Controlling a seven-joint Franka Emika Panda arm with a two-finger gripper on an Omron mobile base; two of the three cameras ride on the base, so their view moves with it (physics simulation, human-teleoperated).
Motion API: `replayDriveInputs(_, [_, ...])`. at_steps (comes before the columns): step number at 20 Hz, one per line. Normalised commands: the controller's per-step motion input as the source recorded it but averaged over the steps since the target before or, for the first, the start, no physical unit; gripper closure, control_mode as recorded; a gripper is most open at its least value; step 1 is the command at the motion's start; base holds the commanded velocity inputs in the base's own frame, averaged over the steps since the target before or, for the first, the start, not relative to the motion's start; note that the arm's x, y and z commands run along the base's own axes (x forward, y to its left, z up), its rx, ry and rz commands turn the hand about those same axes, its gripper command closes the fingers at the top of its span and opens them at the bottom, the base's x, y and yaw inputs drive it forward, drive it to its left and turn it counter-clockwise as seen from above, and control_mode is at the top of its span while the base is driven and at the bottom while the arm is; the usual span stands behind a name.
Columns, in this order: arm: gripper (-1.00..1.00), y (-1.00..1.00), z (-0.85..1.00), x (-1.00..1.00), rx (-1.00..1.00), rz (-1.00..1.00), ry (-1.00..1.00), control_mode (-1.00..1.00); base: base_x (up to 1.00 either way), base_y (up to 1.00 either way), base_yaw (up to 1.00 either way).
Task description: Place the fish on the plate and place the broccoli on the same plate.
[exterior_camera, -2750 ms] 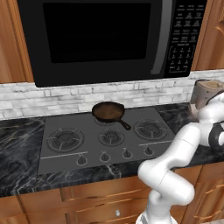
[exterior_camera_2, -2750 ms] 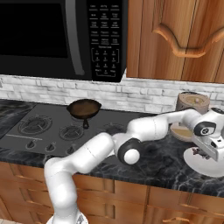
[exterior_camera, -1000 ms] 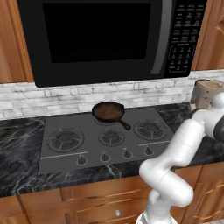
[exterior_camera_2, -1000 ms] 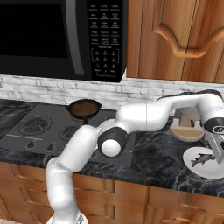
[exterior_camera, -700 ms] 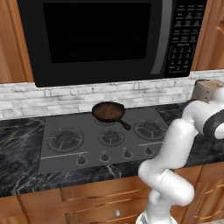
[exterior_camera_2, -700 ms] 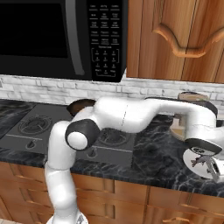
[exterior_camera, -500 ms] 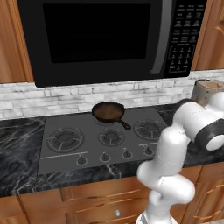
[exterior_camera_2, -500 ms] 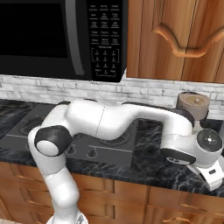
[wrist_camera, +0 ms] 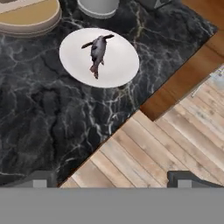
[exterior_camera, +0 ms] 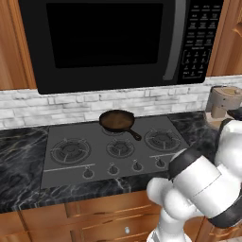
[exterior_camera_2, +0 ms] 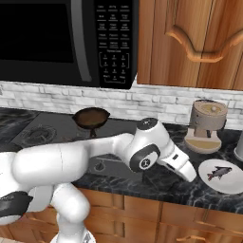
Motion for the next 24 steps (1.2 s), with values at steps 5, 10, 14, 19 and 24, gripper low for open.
replayDriveInputs(5, [-1.0, 0.84, 0.41, 0.08, 0.29, 0.23, 0.19, -1.0, 0.0, 0.0, 0.0])
replayDriveInputs(10, [-1.0, 0.73, 0.48, 0.01, 0.46, 0.24, 0.0, -1.0, 0.0, 0.0, 0.0])
replayDriveInputs(14, [-1.0, 0.41, -0.25, 0.44, 0.18, 0.09, 0.02, -1.0, 0.0, 0.0, 0.0])
replayDriveInputs(19, [-1.0, 0.95, -0.1, 0.07, -0.01, 0.06, 0.0, -1.0, 0.0, 0.0, 0.0])
replayDriveInputs(24, [-1.0, 0.86, -0.15, -0.14, -0.04, 0.34, 0.02, -1.0, 0.0, 0.0, 0.0])
